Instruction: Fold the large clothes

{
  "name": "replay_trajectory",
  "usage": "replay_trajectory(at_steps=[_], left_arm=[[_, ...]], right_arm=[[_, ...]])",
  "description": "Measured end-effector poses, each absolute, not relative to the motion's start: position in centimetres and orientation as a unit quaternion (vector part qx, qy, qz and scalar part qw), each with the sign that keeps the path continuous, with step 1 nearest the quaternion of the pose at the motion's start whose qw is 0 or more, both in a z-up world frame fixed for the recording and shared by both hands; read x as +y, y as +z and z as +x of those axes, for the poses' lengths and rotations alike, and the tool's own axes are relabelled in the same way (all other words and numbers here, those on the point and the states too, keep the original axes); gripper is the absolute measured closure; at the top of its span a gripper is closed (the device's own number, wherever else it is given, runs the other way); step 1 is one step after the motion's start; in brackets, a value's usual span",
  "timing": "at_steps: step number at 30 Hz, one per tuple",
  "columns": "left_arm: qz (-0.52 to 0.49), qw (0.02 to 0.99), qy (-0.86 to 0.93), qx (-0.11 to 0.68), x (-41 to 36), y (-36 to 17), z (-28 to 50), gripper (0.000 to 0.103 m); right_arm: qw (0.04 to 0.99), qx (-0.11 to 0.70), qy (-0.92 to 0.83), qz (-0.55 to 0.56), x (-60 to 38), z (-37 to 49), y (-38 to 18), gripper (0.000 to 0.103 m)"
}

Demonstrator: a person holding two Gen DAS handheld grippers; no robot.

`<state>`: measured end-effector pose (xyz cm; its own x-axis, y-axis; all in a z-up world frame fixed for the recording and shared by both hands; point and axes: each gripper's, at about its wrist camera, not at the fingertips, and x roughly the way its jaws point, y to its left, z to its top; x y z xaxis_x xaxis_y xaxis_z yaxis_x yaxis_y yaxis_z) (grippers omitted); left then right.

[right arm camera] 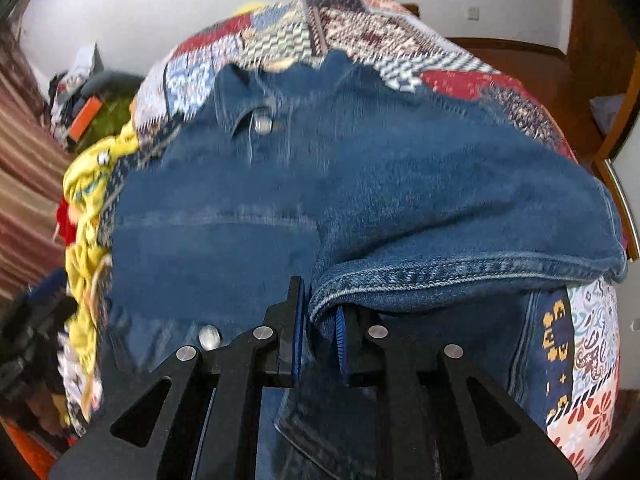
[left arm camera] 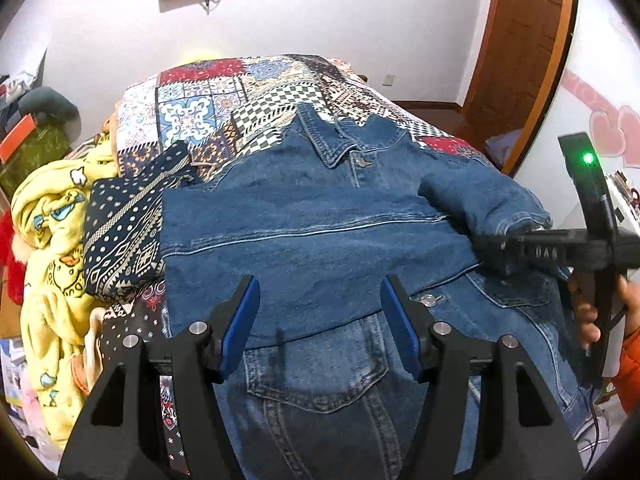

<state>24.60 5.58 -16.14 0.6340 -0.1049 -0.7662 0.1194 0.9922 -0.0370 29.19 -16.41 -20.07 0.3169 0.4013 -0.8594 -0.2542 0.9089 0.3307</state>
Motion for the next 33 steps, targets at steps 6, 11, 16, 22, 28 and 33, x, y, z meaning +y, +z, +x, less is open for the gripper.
replay_trajectory(at_steps=[6, 11, 16, 22, 28, 33], left_arm=[[0.022, 0.906, -0.083, 0.413, 2.6, -14.8, 25.8, 0.041], [0.046, 0.908, -0.118, 0.400, -1.5, -13.1, 27.5, 0.041], [0.081, 0.904, -0.179, 0.380, -7.4, -11.4, 29.4, 0.041], [0.126, 0.875, -0.245, 0.398, -14.7, -12.9, 32.4, 0.038], [0.151, 0.814, -0.306, 0.470, -21.2, -18.1, 35.0, 0.038], [0.218, 0.783, -0.305, 0.497, -24.4, -22.9, 35.2, 0.040]], right_arm=[[0.795, 0.559, 0.230, 0.054, -17.9, 27.6, -19.4, 0.067], [0.824, 0.524, 0.206, 0.069, -20.9, 26.3, -17.7, 0.062], [0.872, 0.471, 0.109, 0.079, -27.2, 25.5, -15.6, 0.059], [0.895, 0.443, 0.012, 0.055, -31.8, 24.8, -14.9, 0.055], [0.892, 0.445, -0.024, 0.083, -34.4, 24.0, -15.8, 0.037], [0.877, 0.464, -0.045, 0.116, -35.7, 23.0, -18.0, 0.036]])
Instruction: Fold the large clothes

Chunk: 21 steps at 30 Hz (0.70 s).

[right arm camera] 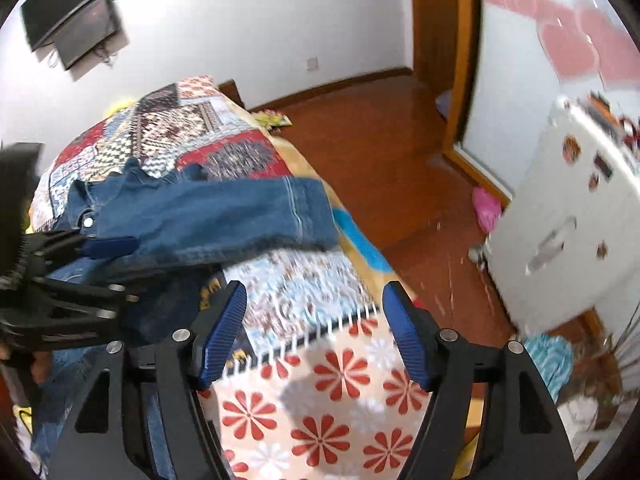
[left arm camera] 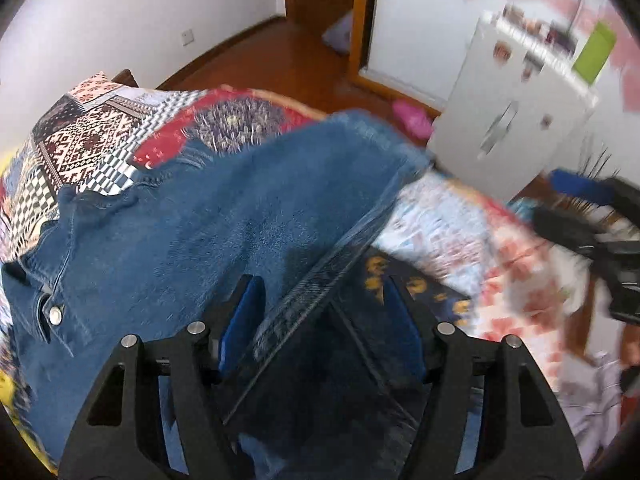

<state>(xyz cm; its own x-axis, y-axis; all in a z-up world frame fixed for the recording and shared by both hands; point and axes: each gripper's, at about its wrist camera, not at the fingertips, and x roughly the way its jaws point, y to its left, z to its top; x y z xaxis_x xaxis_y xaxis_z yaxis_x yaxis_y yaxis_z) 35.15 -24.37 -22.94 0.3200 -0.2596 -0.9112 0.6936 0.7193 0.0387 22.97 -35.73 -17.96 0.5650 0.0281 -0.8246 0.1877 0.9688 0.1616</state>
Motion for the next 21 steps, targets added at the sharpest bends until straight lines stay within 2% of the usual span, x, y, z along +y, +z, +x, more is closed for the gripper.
replay_trajectory(at_steps=[2, 9, 16, 21], left_arm=[[0.210, 0.794, -0.296, 0.487, -24.0, -23.4, 35.5, 0.043], [0.146, 0.810, -0.307, 0.477, -22.8, -21.9, 37.0, 0.091], [0.113, 0.858, -0.281, 0.416, -19.9, -16.6, 37.6, 0.092], [0.078, 0.892, -0.247, 0.370, -13.9, -11.7, 37.0, 0.092]], right_arm=[[0.870, 0.472, -0.046, 0.131, -36.4, 22.6, -18.7, 0.036], [0.859, 0.493, -0.032, 0.136, -35.9, 23.1, -19.9, 0.036], [0.869, 0.485, 0.008, 0.099, -33.1, 23.8, -18.5, 0.036], [0.874, 0.479, 0.035, 0.072, -30.9, 24.5, -17.7, 0.036]])
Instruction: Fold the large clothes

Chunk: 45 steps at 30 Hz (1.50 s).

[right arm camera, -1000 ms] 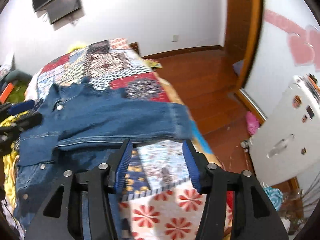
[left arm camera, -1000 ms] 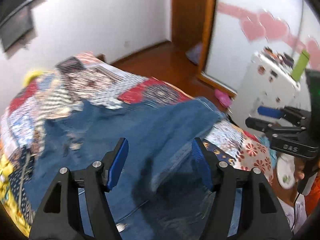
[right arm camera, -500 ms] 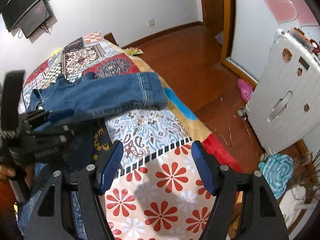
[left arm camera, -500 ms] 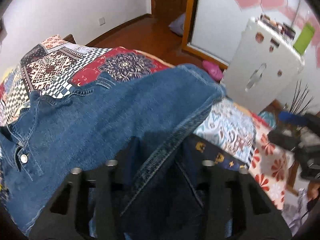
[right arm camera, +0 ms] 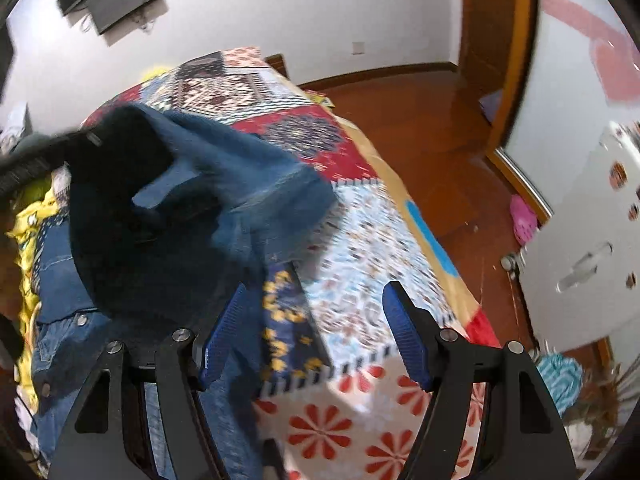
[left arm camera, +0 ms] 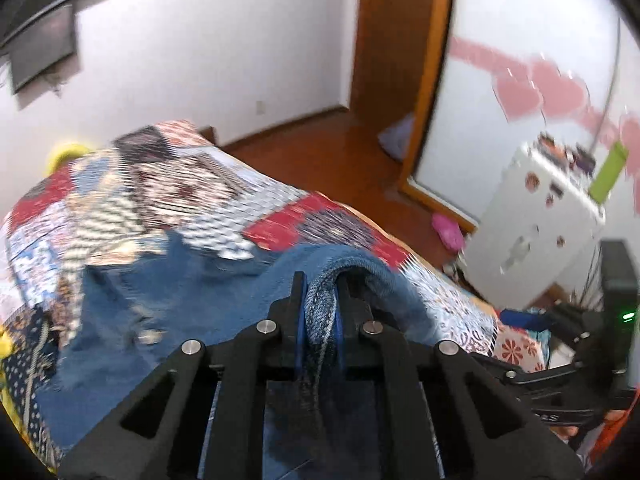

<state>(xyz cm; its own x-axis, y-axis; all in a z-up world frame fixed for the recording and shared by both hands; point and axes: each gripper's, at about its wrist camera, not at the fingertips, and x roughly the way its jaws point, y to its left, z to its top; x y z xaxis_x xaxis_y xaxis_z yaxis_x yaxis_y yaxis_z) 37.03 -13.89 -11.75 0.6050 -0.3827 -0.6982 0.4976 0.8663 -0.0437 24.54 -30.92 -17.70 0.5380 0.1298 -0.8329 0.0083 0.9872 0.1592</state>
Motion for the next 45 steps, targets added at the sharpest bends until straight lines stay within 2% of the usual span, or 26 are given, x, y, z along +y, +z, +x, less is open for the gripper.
replay_trajectory(at_steps=[6, 14, 17, 19, 21, 28, 31, 38, 42, 44, 45], left_arm=[[0.050, 0.907, -0.197, 0.369, -6.1, -11.0, 35.8, 0.092], [0.069, 0.875, -0.156, 0.453, -0.2, -18.1, 32.4, 0.089], [0.073, 0.864, -0.149, 0.476, 0.6, -20.2, 31.0, 0.075], [0.085, 0.857, -0.133, 0.491, 1.0, -21.5, 30.3, 0.058], [0.096, 0.853, -0.120, 0.498, 1.2, -22.5, 29.7, 0.052], [0.156, 0.860, -0.106, 0.473, -0.8, -20.3, 29.4, 0.048], [0.189, 0.868, -0.122, 0.442, -2.8, -18.9, 29.7, 0.039], [0.232, 0.840, -0.166, 0.463, -8.1, -21.8, 32.4, 0.039], [0.208, 0.841, -0.159, 0.474, -8.7, -23.5, 34.3, 0.041], [0.177, 0.846, -0.173, 0.472, -8.6, -23.1, 34.5, 0.059], [0.158, 0.844, -0.186, 0.477, -8.3, -22.8, 34.6, 0.078]], right_arm=[[0.872, 0.483, 0.071, 0.043, -27.8, 25.6, -17.9, 0.036], [0.837, 0.536, 0.105, 0.024, -25.0, 27.1, -20.9, 0.036], [0.831, 0.546, 0.106, 0.019, -24.7, 27.0, -21.3, 0.036], [0.828, 0.551, 0.106, 0.018, -24.6, 26.9, -21.6, 0.036], [0.825, 0.554, 0.106, 0.020, -24.8, 27.0, -21.6, 0.036], [0.826, 0.554, 0.106, 0.015, -24.7, 26.9, -21.2, 0.036], [0.832, 0.544, 0.110, 0.006, -24.5, 26.6, -20.4, 0.036], [0.839, 0.531, 0.118, 0.017, -24.6, 26.3, -19.4, 0.036], [0.839, 0.532, 0.114, 0.019, -25.0, 26.1, -19.4, 0.036], [0.839, 0.533, 0.110, 0.020, -25.3, 26.1, -19.5, 0.036], [0.838, 0.534, 0.108, 0.020, -25.4, 26.1, -19.6, 0.036]])
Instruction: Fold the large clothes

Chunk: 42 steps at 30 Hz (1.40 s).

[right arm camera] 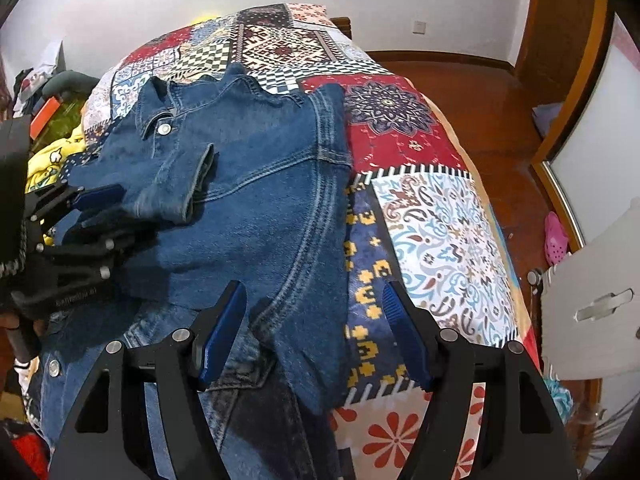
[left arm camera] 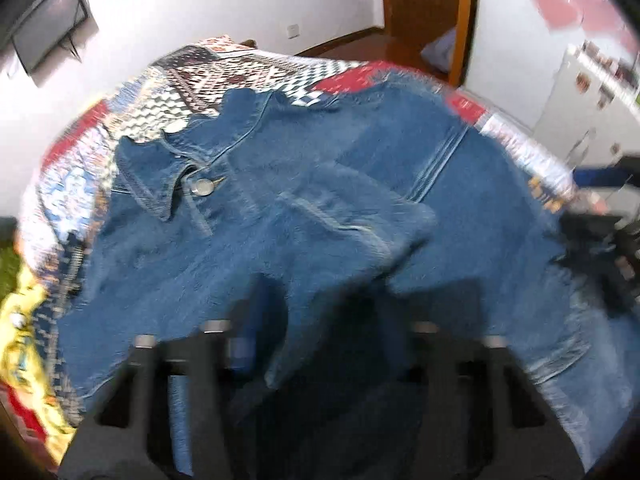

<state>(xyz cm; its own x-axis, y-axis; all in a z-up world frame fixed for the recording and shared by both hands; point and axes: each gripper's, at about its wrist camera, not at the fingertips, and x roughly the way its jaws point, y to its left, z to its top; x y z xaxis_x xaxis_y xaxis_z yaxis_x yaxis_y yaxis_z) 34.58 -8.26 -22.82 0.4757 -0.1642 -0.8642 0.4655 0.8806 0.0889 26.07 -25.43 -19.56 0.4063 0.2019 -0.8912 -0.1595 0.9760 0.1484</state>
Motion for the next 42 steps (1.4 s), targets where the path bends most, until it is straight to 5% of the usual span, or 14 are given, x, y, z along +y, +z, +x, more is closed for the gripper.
replay_trajectory(at_steps=[3, 13, 21, 26, 31, 42], left_arm=[[0.112, 0.862, -0.186, 0.457, -7.0, -21.1, 34.4, 0.097], [0.016, 0.913, -0.113, 0.392, 3.2, -15.0, 31.5, 0.097], [-0.056, 0.900, -0.036, 0.430, 11.5, -18.5, 27.8, 0.097], [-0.112, 0.855, -0.035, 0.504, 14.3, -23.7, 25.8, 0.087], [-0.110, 0.844, 0.008, 0.524, 15.2, -26.0, 23.3, 0.056], [-0.096, 0.875, 0.049, 0.471, 21.1, -19.1, 26.0, 0.051]], right_arm=[[0.838, 0.537, 0.099, 0.020, -25.9, 26.2, -19.7, 0.036], [0.845, 0.525, 0.102, 0.026, -25.8, 26.3, -18.7, 0.036], [0.845, 0.523, 0.111, 0.017, -24.1, 26.5, -18.6, 0.036], [0.842, 0.527, 0.115, 0.008, -23.1, 26.4, -18.8, 0.036], [0.839, 0.531, 0.119, 0.010, -22.6, 26.7, -19.0, 0.036], [0.858, 0.502, 0.108, -0.012, -22.7, 29.7, -17.2, 0.036]])
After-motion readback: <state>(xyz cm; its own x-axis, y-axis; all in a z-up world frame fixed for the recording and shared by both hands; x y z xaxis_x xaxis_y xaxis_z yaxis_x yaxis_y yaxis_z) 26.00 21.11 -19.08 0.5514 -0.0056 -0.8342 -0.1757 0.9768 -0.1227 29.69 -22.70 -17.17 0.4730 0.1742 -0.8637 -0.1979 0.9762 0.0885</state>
